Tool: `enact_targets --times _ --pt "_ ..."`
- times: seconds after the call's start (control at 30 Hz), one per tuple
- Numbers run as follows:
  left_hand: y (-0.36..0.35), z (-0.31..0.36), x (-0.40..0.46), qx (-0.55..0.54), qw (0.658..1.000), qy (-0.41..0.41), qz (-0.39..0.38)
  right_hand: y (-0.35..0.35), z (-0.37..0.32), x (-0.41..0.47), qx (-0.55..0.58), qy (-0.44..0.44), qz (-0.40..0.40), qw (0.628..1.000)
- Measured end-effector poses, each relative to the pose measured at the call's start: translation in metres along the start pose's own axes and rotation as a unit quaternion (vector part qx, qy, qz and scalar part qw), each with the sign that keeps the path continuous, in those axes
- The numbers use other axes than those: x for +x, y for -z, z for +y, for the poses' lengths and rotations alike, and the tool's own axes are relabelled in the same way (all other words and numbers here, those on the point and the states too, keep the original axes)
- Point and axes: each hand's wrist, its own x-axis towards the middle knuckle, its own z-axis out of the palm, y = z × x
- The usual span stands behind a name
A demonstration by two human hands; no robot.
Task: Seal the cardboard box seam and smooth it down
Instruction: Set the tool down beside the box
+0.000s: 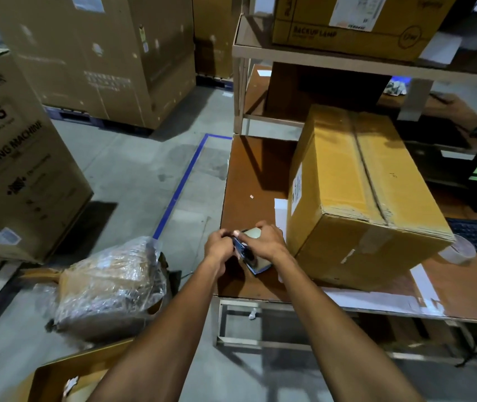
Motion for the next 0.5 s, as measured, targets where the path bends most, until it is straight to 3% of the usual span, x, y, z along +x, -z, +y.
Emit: enact_targets --times 0.13,0.27,0.4,0.5 --pt "-0.003 0.035 -0.019 -0.013 0.997 -0.056 0.043 0.029 -0.008 -0.004 -0.007 0.020 0.035 0.999" --pt "-0.030 0.079 -0.048 -0.015 0.987 -0.151 0.052 0.072 -0.031 -0.022 -0.027 0.129 0.115 0.985" --pt "-0.065 0.124 -0.105 0.000 0.951 -0.309 0.030 0.121 -0.046 -0.059 -0.025 0.240 0.225 0.944" --pt "-0.089 0.144 -0.143 0.043 0.911 -0.409 0.029 0.159 -0.033 -0.084 -0.025 0.270 0.322 0.907"
